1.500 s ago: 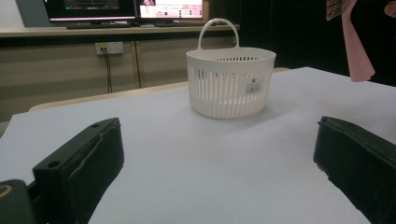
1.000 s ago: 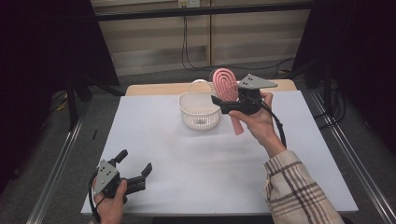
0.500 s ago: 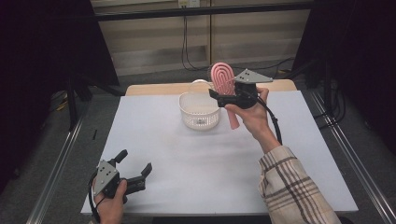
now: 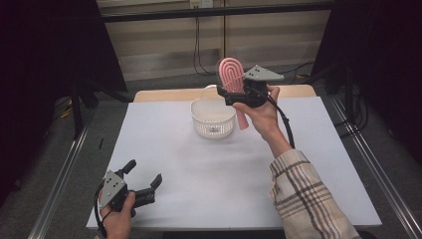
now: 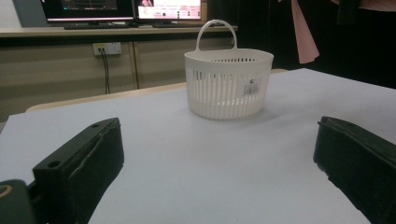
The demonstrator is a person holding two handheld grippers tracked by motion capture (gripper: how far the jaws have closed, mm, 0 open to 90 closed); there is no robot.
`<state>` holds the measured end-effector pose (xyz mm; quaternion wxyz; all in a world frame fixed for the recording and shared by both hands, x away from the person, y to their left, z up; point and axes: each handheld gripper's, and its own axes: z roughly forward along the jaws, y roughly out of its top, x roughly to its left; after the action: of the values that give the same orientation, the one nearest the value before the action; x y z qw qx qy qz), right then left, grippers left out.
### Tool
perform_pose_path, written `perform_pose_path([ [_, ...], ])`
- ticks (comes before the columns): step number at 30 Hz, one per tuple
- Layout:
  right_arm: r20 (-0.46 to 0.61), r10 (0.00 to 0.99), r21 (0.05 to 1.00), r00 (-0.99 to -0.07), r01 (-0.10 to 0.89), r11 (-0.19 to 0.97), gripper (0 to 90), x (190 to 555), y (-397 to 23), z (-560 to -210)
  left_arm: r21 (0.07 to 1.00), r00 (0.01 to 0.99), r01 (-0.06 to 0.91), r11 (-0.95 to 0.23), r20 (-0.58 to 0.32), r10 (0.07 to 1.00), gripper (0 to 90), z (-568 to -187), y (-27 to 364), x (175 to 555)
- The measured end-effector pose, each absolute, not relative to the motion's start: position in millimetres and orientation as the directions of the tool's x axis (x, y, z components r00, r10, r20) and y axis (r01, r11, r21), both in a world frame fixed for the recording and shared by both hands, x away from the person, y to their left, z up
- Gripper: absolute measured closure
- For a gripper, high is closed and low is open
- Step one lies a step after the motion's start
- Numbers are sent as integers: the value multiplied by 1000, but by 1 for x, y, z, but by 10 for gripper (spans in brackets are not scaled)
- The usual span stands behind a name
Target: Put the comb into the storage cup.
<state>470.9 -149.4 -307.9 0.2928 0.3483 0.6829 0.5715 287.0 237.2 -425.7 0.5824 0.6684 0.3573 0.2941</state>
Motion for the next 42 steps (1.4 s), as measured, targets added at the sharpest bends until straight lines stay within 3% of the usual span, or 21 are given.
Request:
perform_pose_path([
  [27,-4,809,993,-588,95,73,194,487,-121,-288,989,580,133,-67,-23,814,18,-426,237,287],
  [42,26,821,995,-571,95,35,194,499,-115,-295,988,583,137,-72,-22,812,18,-426,236,288],
])
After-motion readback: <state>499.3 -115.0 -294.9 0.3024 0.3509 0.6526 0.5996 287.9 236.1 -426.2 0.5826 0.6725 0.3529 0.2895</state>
